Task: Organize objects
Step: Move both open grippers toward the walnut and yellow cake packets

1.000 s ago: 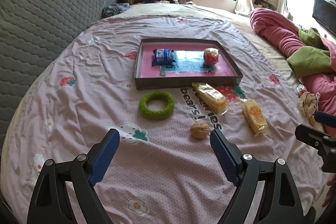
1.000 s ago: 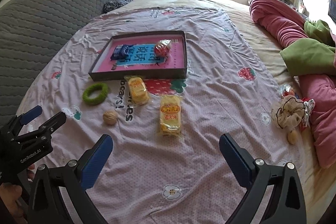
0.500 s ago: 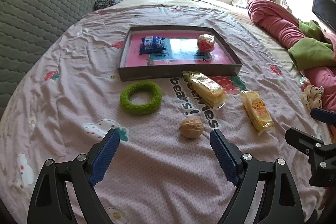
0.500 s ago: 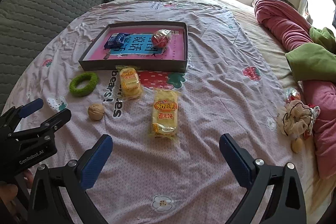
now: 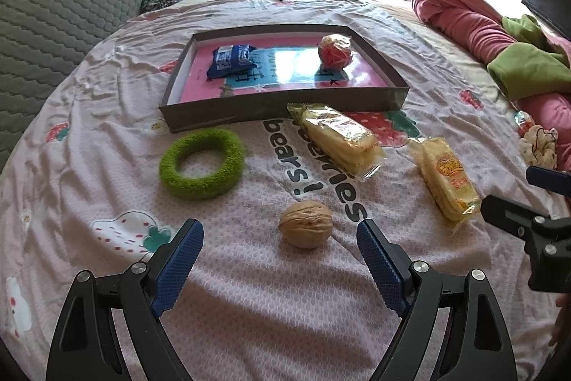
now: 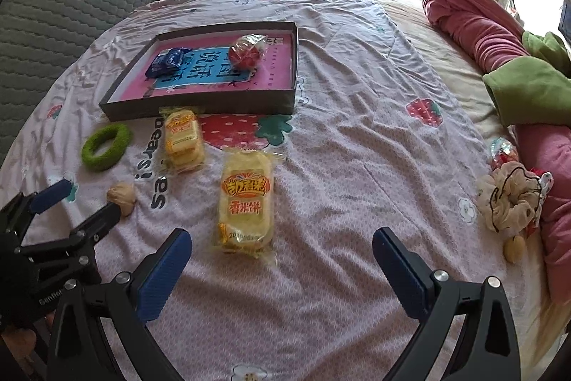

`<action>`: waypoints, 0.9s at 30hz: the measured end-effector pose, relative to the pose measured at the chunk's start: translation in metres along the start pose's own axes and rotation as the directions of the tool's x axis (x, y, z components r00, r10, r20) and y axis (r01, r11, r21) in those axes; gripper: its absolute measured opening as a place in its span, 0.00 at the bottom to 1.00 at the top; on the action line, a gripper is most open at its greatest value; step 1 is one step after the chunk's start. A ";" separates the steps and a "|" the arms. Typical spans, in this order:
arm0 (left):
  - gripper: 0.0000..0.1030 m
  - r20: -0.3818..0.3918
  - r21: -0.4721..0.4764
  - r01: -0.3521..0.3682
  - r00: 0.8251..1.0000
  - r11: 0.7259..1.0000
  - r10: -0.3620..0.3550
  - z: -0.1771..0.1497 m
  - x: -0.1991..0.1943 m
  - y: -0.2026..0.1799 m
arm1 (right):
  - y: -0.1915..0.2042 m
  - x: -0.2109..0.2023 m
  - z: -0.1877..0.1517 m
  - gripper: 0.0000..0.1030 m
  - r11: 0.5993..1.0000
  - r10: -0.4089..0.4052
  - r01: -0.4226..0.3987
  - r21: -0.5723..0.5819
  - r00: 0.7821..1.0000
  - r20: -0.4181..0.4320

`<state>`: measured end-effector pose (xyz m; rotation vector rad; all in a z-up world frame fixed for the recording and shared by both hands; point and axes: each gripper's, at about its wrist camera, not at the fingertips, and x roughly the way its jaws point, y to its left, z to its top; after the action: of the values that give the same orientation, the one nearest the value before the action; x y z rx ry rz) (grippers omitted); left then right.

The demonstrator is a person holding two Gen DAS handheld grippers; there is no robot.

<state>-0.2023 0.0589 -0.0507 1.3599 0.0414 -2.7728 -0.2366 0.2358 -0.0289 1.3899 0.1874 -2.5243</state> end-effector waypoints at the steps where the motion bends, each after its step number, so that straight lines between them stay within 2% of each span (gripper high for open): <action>1: 0.86 -0.002 0.000 0.001 1.000 1.000 -0.001 0.000 0.002 0.000 | 0.000 0.003 0.001 0.99 1.000 -0.002 0.002 0.002 1.000 -0.004; 24: 0.86 -0.031 -0.039 -0.017 0.999 0.999 0.016 0.002 0.026 0.000 | 0.003 0.038 0.014 0.99 1.000 0.001 0.000 0.022 0.998 -0.060; 27: 0.86 -0.031 -0.030 -0.026 0.999 0.999 0.025 0.002 0.028 -0.002 | 0.005 0.043 0.014 0.99 1.000 -0.023 0.024 0.011 0.997 -0.068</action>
<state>-0.2209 0.0597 -0.0720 1.3852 0.0665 -2.7196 -0.2689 0.2204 -0.0578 1.4873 0.2027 -2.5030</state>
